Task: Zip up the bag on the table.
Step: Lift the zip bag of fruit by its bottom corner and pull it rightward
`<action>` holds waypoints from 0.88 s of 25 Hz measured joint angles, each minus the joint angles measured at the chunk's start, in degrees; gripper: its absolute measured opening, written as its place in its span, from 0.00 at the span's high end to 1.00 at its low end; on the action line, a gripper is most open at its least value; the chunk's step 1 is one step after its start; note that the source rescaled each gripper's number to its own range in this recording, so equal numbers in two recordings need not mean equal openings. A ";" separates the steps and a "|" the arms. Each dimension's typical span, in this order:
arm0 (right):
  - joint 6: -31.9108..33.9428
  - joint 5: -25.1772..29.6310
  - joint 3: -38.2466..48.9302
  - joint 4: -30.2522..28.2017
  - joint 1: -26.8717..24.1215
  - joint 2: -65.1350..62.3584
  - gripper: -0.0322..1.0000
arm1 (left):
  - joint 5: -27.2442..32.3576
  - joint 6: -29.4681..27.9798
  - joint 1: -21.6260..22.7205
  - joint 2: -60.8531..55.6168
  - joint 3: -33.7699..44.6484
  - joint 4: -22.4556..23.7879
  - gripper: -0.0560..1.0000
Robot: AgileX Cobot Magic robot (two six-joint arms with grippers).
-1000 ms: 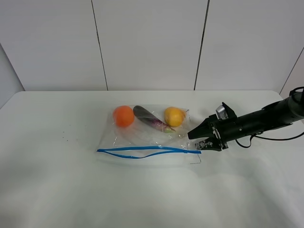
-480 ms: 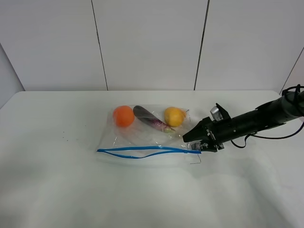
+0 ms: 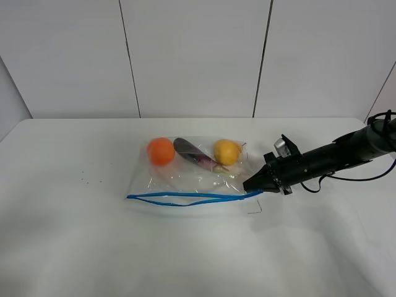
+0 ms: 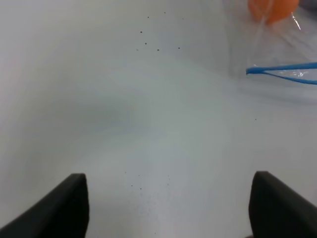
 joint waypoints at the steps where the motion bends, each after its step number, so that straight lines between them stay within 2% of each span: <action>1: 0.17 0.46 0.00 0.13 0.00 0.00 0.97 | 0.00 0.00 0.00 0.00 0.00 0.00 0.00; 9: 4.07 5.21 -0.06 3.54 0.00 0.00 0.97 | 0.00 0.00 0.00 0.00 0.00 0.00 0.00; 17: 13.03 5.91 -0.06 9.44 0.00 0.00 0.97 | 0.00 0.00 0.00 0.00 0.00 0.00 0.00; 22: 20.79 5.89 -0.06 11.40 0.47 -0.15 0.97 | 0.00 0.00 0.00 0.00 0.00 0.00 0.00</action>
